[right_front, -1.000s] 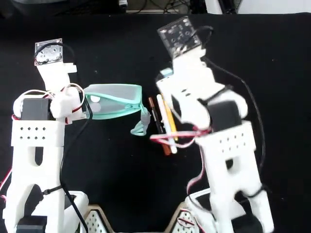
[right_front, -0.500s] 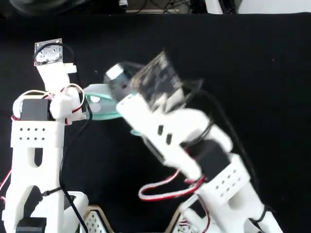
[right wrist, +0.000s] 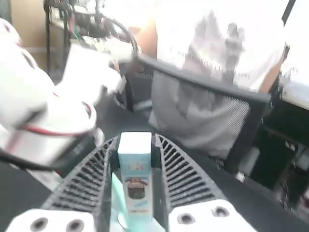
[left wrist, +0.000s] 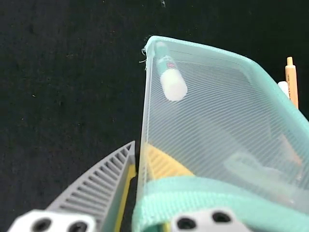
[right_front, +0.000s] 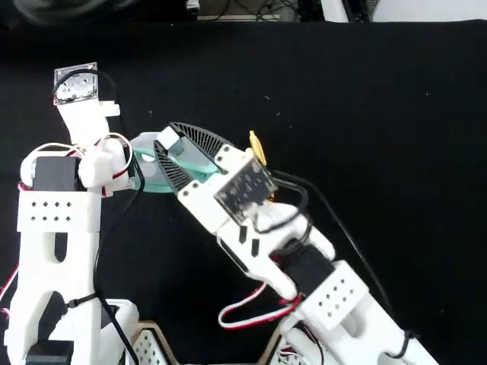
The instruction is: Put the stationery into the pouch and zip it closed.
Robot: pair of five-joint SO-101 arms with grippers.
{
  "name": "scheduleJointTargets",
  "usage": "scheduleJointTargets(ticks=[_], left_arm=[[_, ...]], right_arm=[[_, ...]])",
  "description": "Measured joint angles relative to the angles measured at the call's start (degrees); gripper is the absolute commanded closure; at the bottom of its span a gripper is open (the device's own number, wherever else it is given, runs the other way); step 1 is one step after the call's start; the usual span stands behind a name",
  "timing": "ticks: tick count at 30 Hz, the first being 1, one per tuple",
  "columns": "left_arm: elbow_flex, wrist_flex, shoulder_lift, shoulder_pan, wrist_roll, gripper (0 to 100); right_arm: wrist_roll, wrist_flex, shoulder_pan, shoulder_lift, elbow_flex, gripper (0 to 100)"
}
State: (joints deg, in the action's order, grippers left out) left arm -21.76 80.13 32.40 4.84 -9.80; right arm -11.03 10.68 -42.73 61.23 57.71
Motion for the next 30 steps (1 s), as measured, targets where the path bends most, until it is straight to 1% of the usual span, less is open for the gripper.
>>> scheduleJointTargets(ticks=[3, 9, 12, 18, 23, 27, 30], left_arm=[[0.0, 0.0, 0.0, 0.0, 0.0, 97], [0.0, 0.0, 0.0, 0.0, 0.0, 97], [0.0, 0.0, 0.0, 0.0, 0.0, 97], [0.0, 0.0, 0.0, 0.0, 0.0, 97], [0.0, 0.0, 0.0, 0.0, 0.0, 97], [0.0, 0.0, 0.0, 0.0, 0.0, 97], [0.0, 0.0, 0.0, 0.0, 0.0, 97]], right_arm=[[0.0, 0.09, -0.53, 3.78, 0.0, 98.6], [0.0, 4.13, -0.44, 9.58, 0.62, 98.6], [0.0, 4.13, -0.88, 9.93, 2.11, 98.6], [0.0, 4.13, -5.71, 9.32, 3.16, 98.6], [0.0, 4.13, -5.8, 5.8, 3.96, 98.6], [0.09, -0.97, -5.27, 1.58, 6.51, 98.6], [0.09, -5.54, -2.55, -2.55, 7.21, 98.6]])
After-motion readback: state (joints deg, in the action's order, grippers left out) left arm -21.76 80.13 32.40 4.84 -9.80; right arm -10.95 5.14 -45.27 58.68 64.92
